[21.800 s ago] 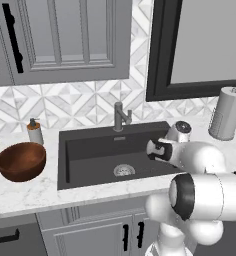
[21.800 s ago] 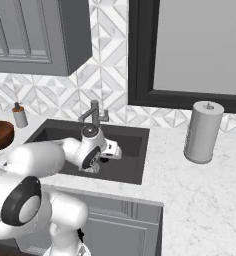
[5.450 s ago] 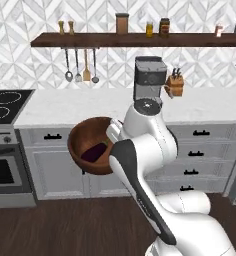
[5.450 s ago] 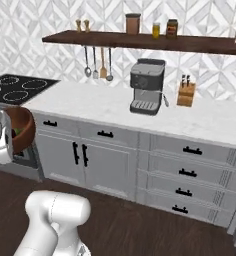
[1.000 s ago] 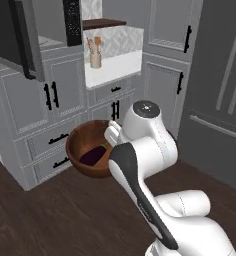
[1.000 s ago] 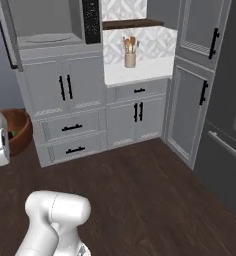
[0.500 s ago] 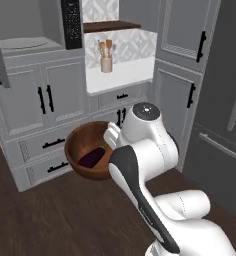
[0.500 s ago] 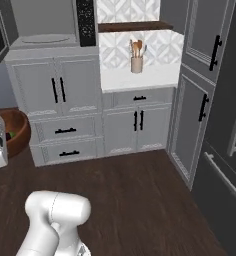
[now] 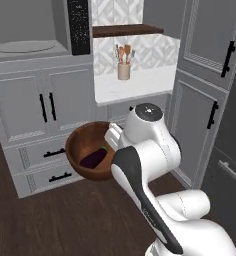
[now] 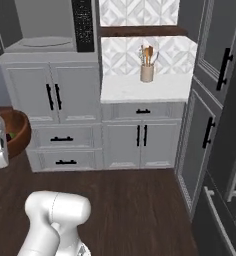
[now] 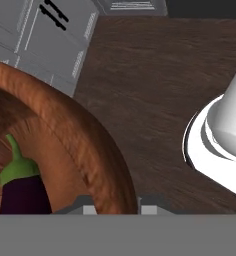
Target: Pick the eggplant from the sink and place it in the bowl. Then pick the bowl and place it in the microwave. Then close the microwave door and press the start button.
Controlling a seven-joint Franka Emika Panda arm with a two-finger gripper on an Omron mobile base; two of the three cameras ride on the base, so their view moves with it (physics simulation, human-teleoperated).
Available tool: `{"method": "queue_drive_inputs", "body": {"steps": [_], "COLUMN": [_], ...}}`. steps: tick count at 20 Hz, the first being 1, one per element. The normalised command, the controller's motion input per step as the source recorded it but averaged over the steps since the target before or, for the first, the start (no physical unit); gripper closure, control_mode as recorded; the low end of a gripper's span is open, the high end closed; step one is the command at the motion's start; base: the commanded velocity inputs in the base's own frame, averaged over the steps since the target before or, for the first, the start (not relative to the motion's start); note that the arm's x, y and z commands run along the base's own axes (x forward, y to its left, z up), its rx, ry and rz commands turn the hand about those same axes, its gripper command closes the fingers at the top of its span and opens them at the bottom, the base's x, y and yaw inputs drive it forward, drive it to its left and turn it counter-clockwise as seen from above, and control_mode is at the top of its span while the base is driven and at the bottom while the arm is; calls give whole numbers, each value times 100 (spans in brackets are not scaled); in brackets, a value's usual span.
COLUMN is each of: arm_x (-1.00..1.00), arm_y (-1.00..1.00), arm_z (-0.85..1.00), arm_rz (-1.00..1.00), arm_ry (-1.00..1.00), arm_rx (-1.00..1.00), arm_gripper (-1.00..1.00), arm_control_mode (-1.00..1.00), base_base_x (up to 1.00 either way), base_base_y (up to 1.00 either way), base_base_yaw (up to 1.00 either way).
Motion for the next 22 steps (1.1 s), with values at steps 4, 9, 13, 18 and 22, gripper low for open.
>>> {"method": "queue_drive_inputs", "body": {"steps": [4, 9, 13, 18, 22], "arm_x": [0, 0, 0, 0, 0], "arm_y": [0, 0, 0, 0, 0], "arm_z": [0, 0, 0, 0, 0], "arm_rz": [0, 0, 0, 0, 0], "arm_ry": [0, 0, 0, 0, 0], "arm_rx": [0, 0, 0, 0, 0], "arm_gripper": [100, 100, 100, 100, 100], "arm_control_mode": [100, 100, 100, 100, 100], "base_base_x": [100, 94, 91, 76, 80], "base_base_y": [-3, 0, -3, -12, -9], "base_base_yaw": [28, 33, 29, 23, 15]}}
